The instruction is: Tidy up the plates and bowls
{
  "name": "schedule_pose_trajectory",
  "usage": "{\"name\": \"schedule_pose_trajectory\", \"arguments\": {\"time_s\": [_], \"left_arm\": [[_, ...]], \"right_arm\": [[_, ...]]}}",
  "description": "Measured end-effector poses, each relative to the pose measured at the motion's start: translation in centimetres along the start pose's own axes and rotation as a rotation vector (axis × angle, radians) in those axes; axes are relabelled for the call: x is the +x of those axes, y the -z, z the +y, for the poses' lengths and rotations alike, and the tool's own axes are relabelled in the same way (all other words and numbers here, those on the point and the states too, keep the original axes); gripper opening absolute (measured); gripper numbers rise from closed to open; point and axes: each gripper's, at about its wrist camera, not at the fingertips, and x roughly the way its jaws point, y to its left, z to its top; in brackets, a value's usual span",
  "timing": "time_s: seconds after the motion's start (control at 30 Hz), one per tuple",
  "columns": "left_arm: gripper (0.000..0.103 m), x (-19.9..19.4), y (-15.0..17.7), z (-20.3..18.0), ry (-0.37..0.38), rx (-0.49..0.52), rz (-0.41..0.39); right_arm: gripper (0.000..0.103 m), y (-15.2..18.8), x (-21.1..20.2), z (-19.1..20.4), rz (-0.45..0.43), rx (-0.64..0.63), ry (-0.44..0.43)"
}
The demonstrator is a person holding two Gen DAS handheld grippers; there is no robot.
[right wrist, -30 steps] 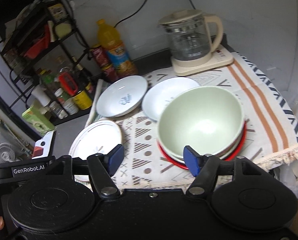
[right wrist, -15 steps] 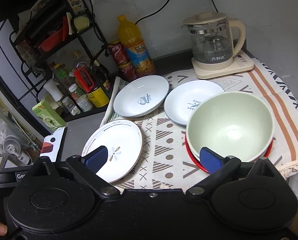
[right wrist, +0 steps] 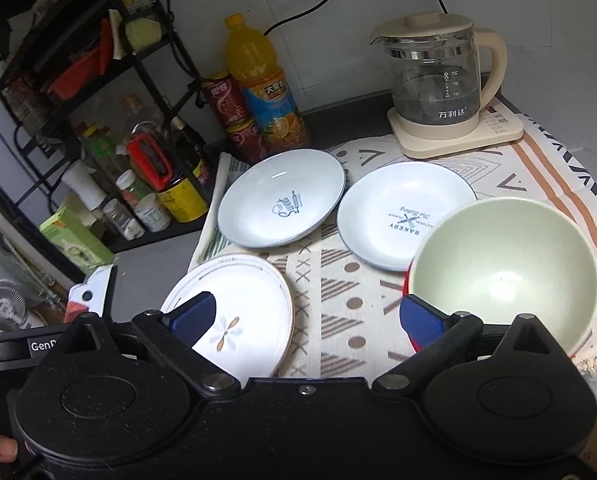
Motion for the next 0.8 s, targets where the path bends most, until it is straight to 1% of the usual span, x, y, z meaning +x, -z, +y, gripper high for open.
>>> {"name": "schedule_pose_trajectory", "arguments": {"time_s": [0.23, 0.27, 0.3, 0.43, 0.57, 0.67, 0.73, 0.8], "left_arm": [[0.09, 2.3, -3.2, 1.0, 0.034, 0.02, -0.014], [0.089, 2.6, -3.5, 1.1, 0.037, 0.022, -0.015], [0.088, 3.1, -3.9, 1.3, 0.039, 0.023, -0.014], [0.088, 4.8, -5.5, 2.0, 0.057, 0.012, -0.001], [0.081, 6.3, -6.8, 2.7, 0.064, 0.013, 0.012], [0.074, 7.6, -7.8, 3.3, 0.07, 0.011, 0.024], [0.072, 8.5, -8.3, 3.8, 0.073, 0.005, 0.03], [0.067, 9.5, -8.8, 4.0, 0.079, 0.003, 0.036]], "right_arm": [[0.093, -1.4, 2.9, 0.9, 0.005, 0.035, 0.031], [0.092, -1.6, 3.3, 1.0, 0.009, 0.04, 0.026], [0.087, -1.9, 3.8, 1.2, 0.015, 0.049, 0.02], [0.081, -2.7, 5.9, 1.9, 0.039, 0.061, 0.02], [0.078, -3.3, 7.9, 2.3, 0.052, 0.092, 0.029], [0.071, -3.7, 9.5, 2.3, 0.067, 0.122, 0.04], [0.068, -3.9, 10.5, 2.2, 0.073, 0.144, 0.041], [0.065, -4.1, 11.6, 2.2, 0.075, 0.155, 0.051]]}}
